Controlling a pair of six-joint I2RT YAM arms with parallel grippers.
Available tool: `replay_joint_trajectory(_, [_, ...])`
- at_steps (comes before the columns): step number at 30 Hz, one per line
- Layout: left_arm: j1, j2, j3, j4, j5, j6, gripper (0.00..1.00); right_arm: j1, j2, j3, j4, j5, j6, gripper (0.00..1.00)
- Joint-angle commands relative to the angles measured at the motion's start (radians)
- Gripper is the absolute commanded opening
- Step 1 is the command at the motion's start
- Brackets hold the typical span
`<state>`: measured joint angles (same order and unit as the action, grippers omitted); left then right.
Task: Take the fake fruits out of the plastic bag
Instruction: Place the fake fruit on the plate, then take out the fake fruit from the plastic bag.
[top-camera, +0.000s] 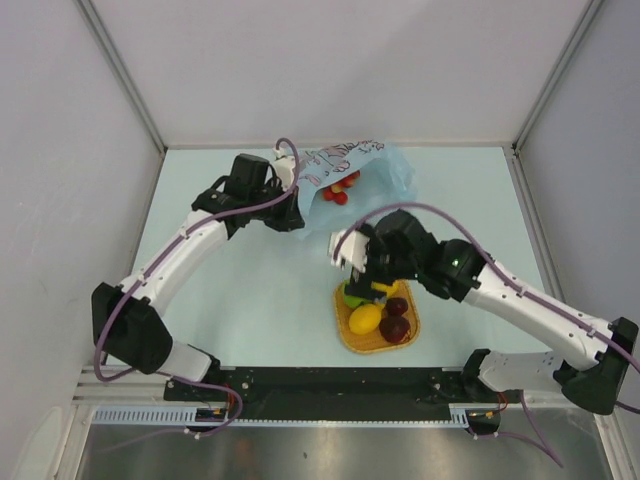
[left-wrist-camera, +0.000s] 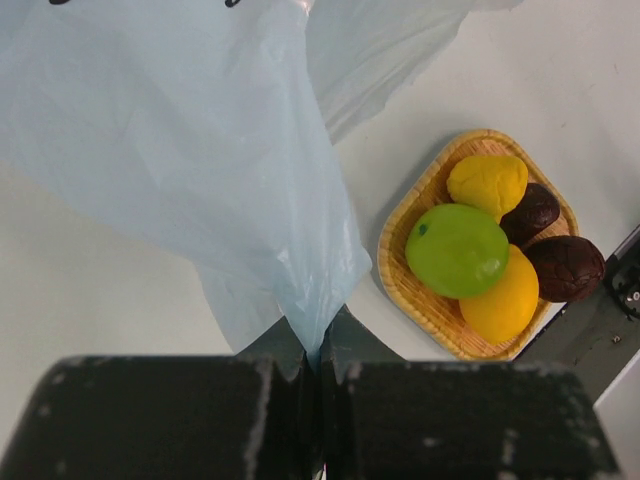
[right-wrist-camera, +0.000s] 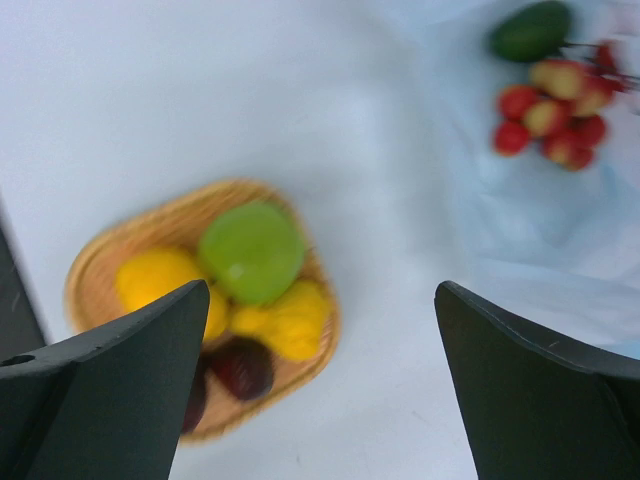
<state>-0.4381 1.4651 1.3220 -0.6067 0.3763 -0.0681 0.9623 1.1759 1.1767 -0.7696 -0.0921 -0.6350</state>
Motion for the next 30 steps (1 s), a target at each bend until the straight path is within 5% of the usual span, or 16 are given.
replay_joint_trajectory(1, [0.002, -0.124, -0.076, 0.012, -0.010, 0.028, 0.01, -0.115, 0.088, 0.060, 0.292, 0.132, 0.294, 1.00])
replay_joint_trajectory(13, [0.010, -0.181, -0.055, -0.074, -0.129, 0.129, 0.00, -0.284, 0.566, 0.182, 0.766, 0.074, 0.555, 0.64])
replay_joint_trajectory(21, [0.189, -0.155, -0.030, -0.131, -0.042, 0.074, 0.00, -0.277, 1.042, 0.633, 0.823, 0.227, 0.568, 0.70])
replay_joint_trajectory(25, [0.234, -0.129, -0.030, -0.176, -0.007, 0.074, 0.00, -0.238, 1.131, 0.748, 0.862, 0.307, 0.551, 0.83])
replay_joint_trajectory(30, [0.233, -0.097, -0.032, -0.165, 0.127, 0.021, 0.00, -0.214, 1.163, 0.787, 0.843, 0.290, 0.610, 0.83])
